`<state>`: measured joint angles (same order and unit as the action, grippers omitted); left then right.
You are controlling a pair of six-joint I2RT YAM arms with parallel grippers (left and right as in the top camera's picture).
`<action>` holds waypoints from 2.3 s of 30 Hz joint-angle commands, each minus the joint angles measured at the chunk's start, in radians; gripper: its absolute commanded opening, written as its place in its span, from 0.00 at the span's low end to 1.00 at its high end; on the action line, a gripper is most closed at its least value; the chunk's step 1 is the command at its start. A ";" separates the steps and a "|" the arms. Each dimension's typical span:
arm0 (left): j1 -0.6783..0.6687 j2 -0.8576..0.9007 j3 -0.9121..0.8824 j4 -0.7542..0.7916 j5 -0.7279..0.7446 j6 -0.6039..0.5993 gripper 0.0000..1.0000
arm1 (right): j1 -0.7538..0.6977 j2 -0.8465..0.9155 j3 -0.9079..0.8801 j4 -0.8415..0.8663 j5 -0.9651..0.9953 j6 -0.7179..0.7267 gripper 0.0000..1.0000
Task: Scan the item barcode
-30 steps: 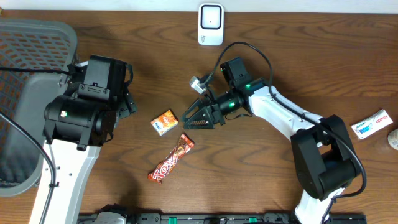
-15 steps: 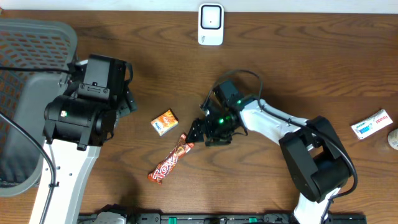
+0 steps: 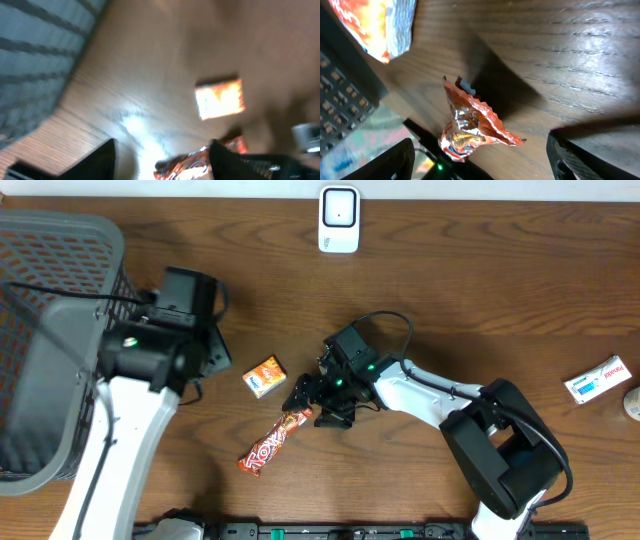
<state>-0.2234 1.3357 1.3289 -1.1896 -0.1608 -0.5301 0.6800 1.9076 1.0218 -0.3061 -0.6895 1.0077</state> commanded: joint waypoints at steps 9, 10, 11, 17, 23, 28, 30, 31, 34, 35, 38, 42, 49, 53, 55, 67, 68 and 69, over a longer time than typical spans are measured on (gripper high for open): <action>0.114 0.033 -0.312 0.021 0.235 -0.038 0.33 | 0.032 0.121 -0.037 0.074 0.266 0.176 0.73; 0.121 0.033 -0.312 0.022 0.264 -0.019 0.33 | 0.035 0.136 -0.037 0.088 0.266 0.186 0.71; 0.124 0.033 -0.312 0.023 0.297 0.002 0.34 | 0.039 0.150 -0.037 0.101 0.266 0.196 0.63; 0.128 0.033 -0.328 0.022 0.484 0.087 0.34 | 0.040 0.204 -0.037 0.101 0.282 0.203 0.01; 0.128 0.033 -0.443 0.073 0.729 0.200 0.34 | 0.019 0.204 -0.037 0.113 0.334 0.204 0.01; 0.128 0.033 -0.512 0.112 0.811 0.205 0.33 | -0.020 0.204 -0.037 0.113 0.334 0.203 0.01; 0.128 0.033 -0.539 0.124 0.812 0.204 0.31 | -0.036 0.204 -0.037 0.113 0.334 0.199 0.01; 0.128 0.033 -0.551 0.134 0.812 0.204 0.30 | -0.041 0.204 -0.037 0.113 0.334 0.195 0.01; 0.128 0.034 -0.606 0.189 0.812 0.204 0.29 | -0.060 0.204 -0.037 0.113 0.333 0.177 0.01; 0.128 0.034 -0.632 0.221 0.812 0.194 0.29 | -0.066 0.204 -0.037 0.113 0.333 0.171 0.01; 0.128 0.034 -0.715 0.348 0.812 0.118 0.29 | -0.071 0.204 -0.037 0.113 0.333 0.164 0.01; 0.128 0.036 -0.785 0.478 0.813 0.065 0.29 | -0.063 0.204 -0.037 0.113 0.334 0.154 0.01; 0.128 0.083 -0.814 0.565 0.812 0.048 0.27 | -0.058 0.201 -0.036 0.115 0.344 0.109 0.01; 0.128 0.157 -0.814 0.618 0.812 0.045 0.12 | -0.058 0.166 -0.036 0.115 0.370 0.014 0.01; 0.128 0.185 -0.814 0.636 0.812 0.046 0.11 | -0.058 0.136 -0.036 0.115 0.379 -0.037 0.01; 0.128 0.200 -0.814 0.727 0.812 0.046 0.70 | -0.024 -0.151 -0.036 0.115 0.566 -0.365 0.02; 0.128 0.200 -0.814 0.733 0.812 0.046 0.74 | -0.024 -0.171 -0.036 0.115 0.575 -0.383 0.02; 0.128 0.200 -0.814 0.738 0.812 0.046 0.77 | -0.024 -0.192 -0.036 0.114 0.586 -0.401 0.02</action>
<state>-0.0998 1.5051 0.5434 -0.4683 0.8131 -0.4992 0.6445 1.8057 0.9863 -0.1944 -0.2054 0.7300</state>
